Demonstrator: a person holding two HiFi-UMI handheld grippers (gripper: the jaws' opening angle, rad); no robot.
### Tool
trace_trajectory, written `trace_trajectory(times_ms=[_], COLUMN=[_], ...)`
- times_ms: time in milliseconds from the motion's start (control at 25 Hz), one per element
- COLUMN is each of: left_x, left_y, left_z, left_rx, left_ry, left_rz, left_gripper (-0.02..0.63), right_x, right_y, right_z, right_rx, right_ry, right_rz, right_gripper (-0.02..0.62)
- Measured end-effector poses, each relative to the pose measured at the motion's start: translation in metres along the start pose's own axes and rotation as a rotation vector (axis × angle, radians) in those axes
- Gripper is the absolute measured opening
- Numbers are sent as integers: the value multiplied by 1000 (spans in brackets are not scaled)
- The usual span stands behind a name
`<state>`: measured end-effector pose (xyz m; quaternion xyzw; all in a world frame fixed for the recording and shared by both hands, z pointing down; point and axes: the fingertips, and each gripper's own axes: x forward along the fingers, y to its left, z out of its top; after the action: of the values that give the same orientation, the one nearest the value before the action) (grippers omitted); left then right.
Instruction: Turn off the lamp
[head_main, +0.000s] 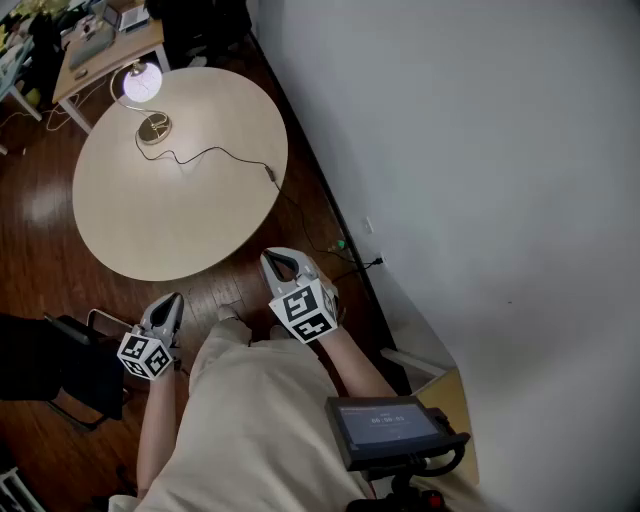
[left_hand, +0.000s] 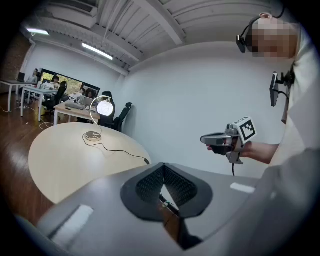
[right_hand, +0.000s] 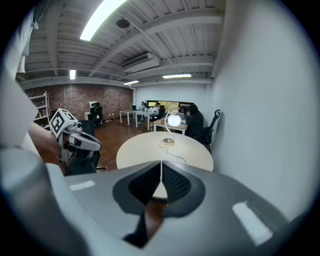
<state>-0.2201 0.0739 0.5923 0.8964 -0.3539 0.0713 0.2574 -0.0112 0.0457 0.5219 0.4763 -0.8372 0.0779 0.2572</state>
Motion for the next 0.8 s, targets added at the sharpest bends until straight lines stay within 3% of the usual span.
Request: trace_trajectory(times_ms=[280, 520, 800], left_x=[7, 16, 18], left_y=[36, 61, 77], left_z=[31, 29, 23], left_rx=[52, 46, 22], left_ry=[55, 73, 92], left_rz=[-118, -201, -232], left_gripper=[0, 0, 0], right_x=[33, 55, 76], right_y=[20, 36, 43], right_z=[-4, -8, -19], right_rx=[99, 129, 143], right_ry=[77, 111, 168], right_rz=[-69, -116, -127], right_gripper=[26, 28, 28])
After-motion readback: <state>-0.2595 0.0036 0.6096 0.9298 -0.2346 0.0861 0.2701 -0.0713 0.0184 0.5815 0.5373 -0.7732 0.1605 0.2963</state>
